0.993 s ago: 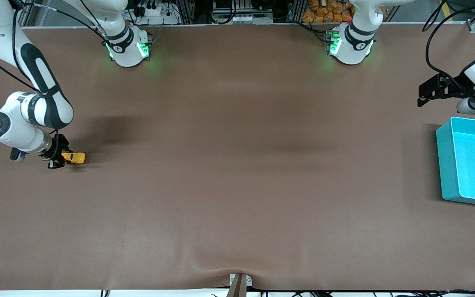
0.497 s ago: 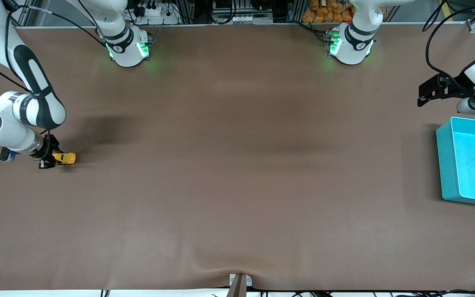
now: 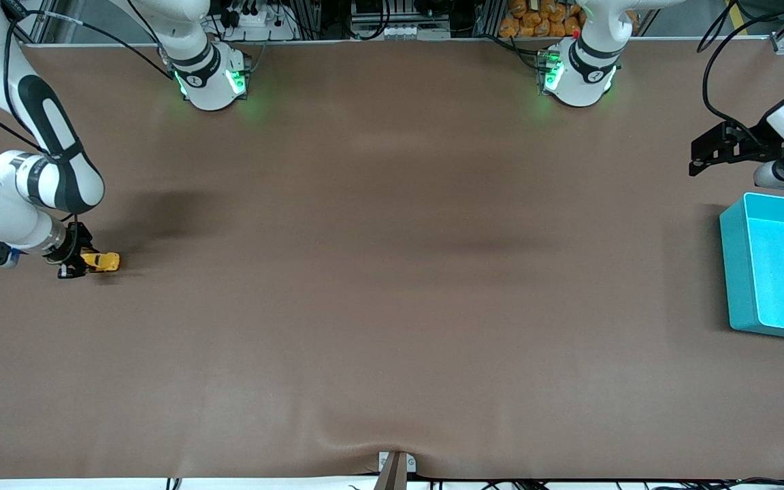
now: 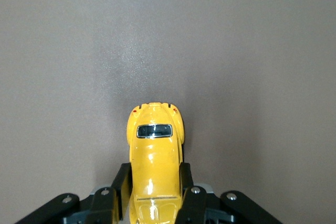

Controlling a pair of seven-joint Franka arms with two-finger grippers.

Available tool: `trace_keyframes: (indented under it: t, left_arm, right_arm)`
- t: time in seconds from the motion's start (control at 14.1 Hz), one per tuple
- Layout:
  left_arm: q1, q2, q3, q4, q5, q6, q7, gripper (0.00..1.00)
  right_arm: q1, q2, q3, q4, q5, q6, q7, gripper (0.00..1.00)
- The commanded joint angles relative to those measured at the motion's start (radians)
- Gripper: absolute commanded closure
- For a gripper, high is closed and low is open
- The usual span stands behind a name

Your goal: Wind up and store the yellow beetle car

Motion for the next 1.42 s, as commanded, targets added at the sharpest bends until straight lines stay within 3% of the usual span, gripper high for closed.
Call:
trace_keyframes:
  t: [0.0, 0.21, 0.28, 0.35, 0.43, 0.5, 0.57, 0.92, 1.35]
  left_arm:
    - [0.002, 0.003, -0.002, 0.011, 0.018, -0.004, 0.012, 0.0]
    - [0.002, 0.003, -0.002, 0.011, 0.018, -0.004, 0.012, 0.0]
    - [0.002, 0.003, -0.002, 0.011, 0.018, -0.004, 0.012, 0.0]
    - [0.002, 0.003, -0.002, 0.011, 0.018, -0.004, 0.012, 0.0]
    - [0.0, 0.003, -0.002, 0.011, 0.018, -0.004, 0.012, 0.0]
    - [0.0, 0.003, -0.002, 0.011, 0.018, -0.004, 0.012, 0.0]
    - [0.0, 0.003, -0.002, 0.011, 0.018, -0.004, 0.012, 0.0]
    - [-0.004, 0.003, -0.005, 0.011, 0.018, -0.004, 0.011, 0.0]
    - [-0.001, 0.003, -0.007, 0.011, 0.018, -0.004, 0.011, 0.0]
  right_arm:
    - [-0.02, 0.12, 0.01, 0.044, -0.027, 0.057, 0.0, 0.75]
    - [-0.018, 0.116, 0.01, 0.044, -0.027, 0.054, -0.002, 0.72]
    - [-0.017, 0.116, 0.01, 0.049, -0.027, 0.054, -0.006, 0.5]
    - [-0.018, 0.11, 0.012, 0.05, -0.026, 0.05, -0.029, 0.37]
    - [-0.018, 0.097, 0.012, 0.053, -0.024, 0.037, -0.04, 0.31]
    - [-0.017, 0.081, 0.015, 0.07, -0.022, -0.001, -0.04, 0.09]
    - [-0.008, 0.051, 0.019, 0.102, -0.021, -0.085, -0.04, 0.0]
    - [-0.001, -0.002, 0.105, 0.415, 0.042, -0.583, -0.043, 0.0]
    - [0.016, -0.101, 0.134, 0.426, 0.048, -0.67, -0.179, 0.0]
